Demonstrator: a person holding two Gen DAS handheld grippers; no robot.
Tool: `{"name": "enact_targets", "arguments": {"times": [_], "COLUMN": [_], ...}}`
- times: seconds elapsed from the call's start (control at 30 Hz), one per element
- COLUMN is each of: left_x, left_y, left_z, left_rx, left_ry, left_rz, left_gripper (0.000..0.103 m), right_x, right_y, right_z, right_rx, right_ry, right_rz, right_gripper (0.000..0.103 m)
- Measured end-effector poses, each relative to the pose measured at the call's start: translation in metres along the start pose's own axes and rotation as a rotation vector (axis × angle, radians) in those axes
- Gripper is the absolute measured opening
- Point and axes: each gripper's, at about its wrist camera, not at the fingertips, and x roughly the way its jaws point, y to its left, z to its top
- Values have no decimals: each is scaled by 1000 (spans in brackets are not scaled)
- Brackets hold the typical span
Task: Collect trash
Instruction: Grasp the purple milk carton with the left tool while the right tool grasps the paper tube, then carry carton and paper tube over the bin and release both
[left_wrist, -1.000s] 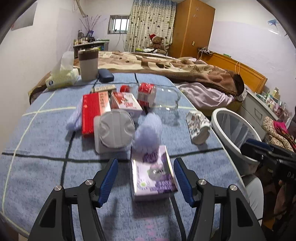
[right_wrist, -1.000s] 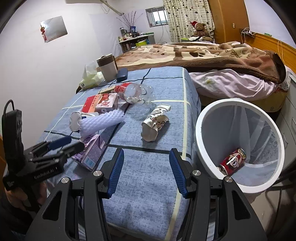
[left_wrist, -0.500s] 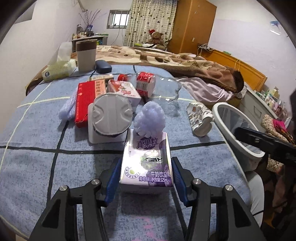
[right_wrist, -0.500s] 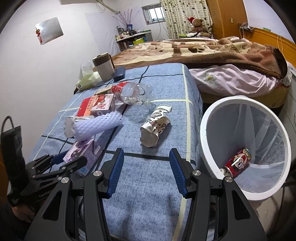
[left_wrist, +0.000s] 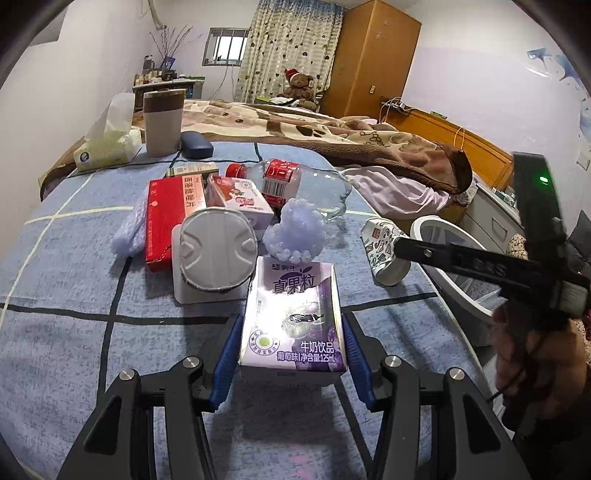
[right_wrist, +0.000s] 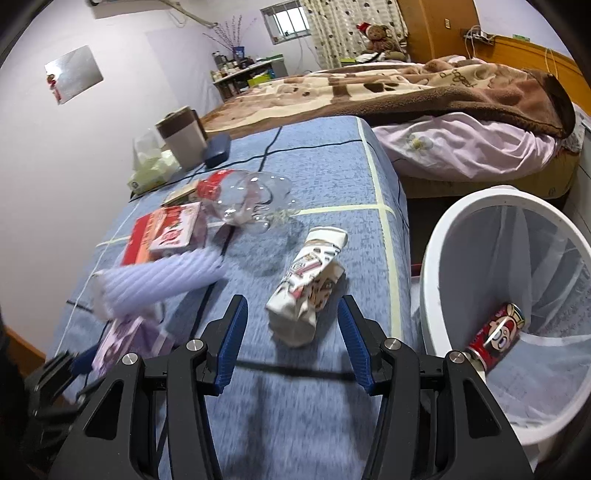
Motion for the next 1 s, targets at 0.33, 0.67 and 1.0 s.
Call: {"name": "enact_targets", "arguments": {"times": [0.33, 0.67, 1.0], "left_x": [-2, -24, -42], "left_y": [-7, -26, -37], "left_z": [-3, -13, -16], "left_rx": [13, 44, 50], "left_ry": [6, -13, -48], "left_rz": [-22, -45, -46], "left_gripper": [53, 53, 53], "right_x": [-18, -55, -76], "right_y": [1, 5, 8], "right_z": [-10, -26, -31], "right_rx": [-13, -37, -42], "right_ry": [-13, -62, -110], "right_rz": [-5, 14, 16], "right_gripper": [30, 30, 30]}}
